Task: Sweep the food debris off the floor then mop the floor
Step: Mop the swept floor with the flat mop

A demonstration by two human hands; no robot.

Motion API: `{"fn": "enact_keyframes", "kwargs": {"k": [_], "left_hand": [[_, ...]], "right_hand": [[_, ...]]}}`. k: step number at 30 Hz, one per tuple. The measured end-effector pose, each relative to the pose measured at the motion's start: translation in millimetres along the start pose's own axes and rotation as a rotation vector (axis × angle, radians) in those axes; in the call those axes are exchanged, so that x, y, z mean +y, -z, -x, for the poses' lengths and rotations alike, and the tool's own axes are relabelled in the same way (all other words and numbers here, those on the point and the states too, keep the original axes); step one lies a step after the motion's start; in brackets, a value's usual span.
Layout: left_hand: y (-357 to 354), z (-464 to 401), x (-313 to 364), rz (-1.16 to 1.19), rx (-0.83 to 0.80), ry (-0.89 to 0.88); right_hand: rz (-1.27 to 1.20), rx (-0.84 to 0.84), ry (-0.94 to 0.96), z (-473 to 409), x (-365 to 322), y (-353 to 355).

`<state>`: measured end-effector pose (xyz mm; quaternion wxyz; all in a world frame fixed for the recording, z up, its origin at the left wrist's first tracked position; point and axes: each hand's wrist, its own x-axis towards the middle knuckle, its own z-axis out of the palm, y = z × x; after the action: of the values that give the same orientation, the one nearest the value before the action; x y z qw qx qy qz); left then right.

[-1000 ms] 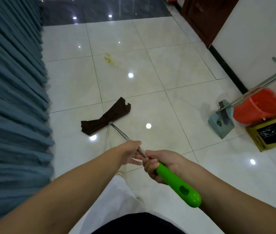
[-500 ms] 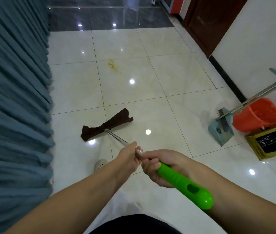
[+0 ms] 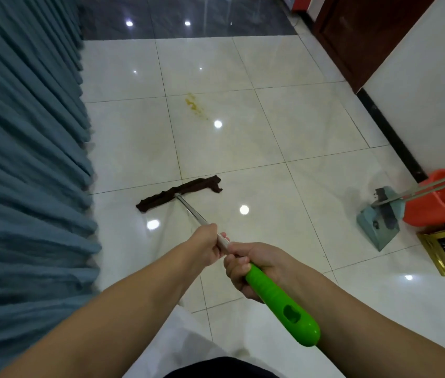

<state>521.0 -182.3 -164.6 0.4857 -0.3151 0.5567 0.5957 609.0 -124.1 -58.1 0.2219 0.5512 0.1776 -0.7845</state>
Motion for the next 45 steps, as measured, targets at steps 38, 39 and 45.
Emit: {"fn": "enact_keyframes", "kwargs": {"k": [38, 39, 45], "left_hand": [[-22, -51, 162, -0.362, -0.357, 0.317], [-22, -49, 159, -0.360, -0.360, 0.318], [-18, -49, 164, -0.380, -0.328, 0.298]], "right_hand": [[-0.234, 0.172, 0.119, 0, -95, -122], [-0.217, 0.177, 0.120, 2, -93, -120], [-0.158, 0.087, 0.053, 9, -107, -117]]}}
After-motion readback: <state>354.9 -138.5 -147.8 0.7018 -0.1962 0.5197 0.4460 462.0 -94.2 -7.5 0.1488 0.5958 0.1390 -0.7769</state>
